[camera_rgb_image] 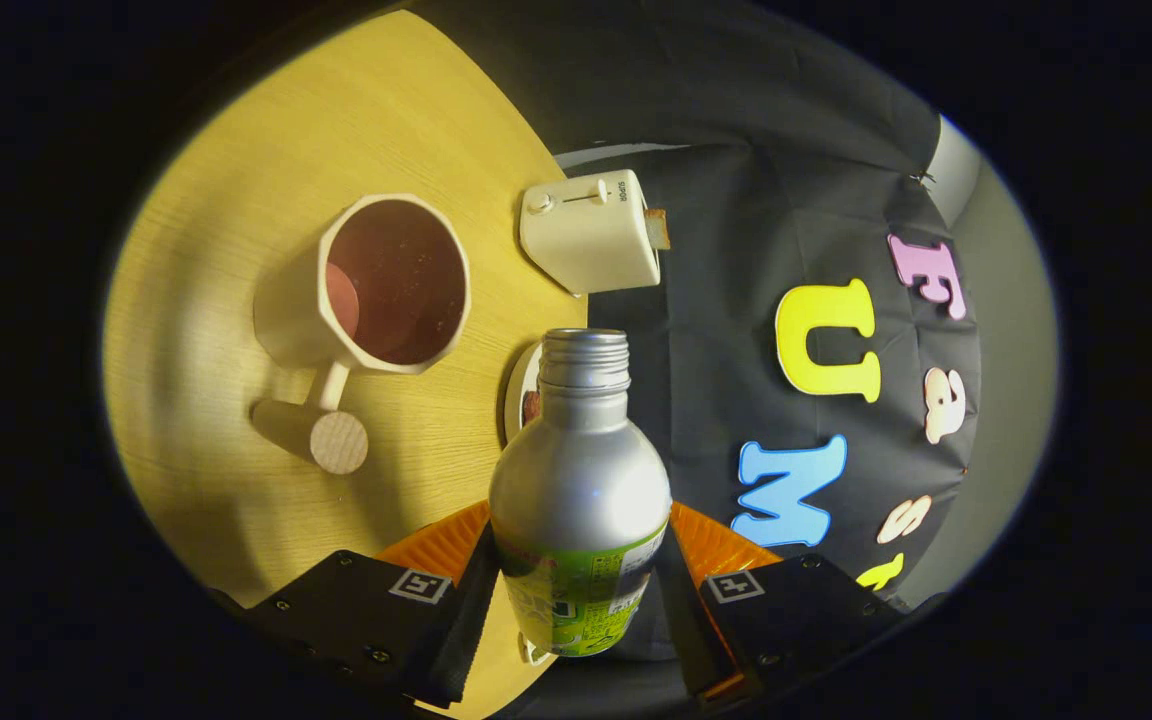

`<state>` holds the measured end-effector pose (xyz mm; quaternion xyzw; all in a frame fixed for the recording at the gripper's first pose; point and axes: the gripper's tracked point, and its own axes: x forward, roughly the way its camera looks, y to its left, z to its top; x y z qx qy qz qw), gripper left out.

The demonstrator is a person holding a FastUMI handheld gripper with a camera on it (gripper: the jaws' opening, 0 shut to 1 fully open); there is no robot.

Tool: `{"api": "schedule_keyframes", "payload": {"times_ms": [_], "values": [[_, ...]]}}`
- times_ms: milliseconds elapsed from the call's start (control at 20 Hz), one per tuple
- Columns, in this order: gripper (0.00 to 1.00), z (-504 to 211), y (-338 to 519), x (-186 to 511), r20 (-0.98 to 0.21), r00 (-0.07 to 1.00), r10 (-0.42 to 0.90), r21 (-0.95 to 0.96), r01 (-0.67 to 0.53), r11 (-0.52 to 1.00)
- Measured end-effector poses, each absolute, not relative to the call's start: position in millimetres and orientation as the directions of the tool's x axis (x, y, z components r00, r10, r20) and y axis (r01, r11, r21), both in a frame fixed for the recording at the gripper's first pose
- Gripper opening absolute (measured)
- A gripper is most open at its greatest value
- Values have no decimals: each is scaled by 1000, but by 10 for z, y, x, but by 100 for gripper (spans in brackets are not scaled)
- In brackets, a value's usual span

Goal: Take the bottle from table, then pour the juice into the cup, finally place the bottle on the coaster

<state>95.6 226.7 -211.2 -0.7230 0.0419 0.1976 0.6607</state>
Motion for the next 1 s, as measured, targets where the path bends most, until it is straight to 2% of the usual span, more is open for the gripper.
{"api": "schedule_keyframes", "payload": {"times_ms": [1000], "values": [[77,-2131,2401,1037,-324,914,243,-903,-222,-366]]}}
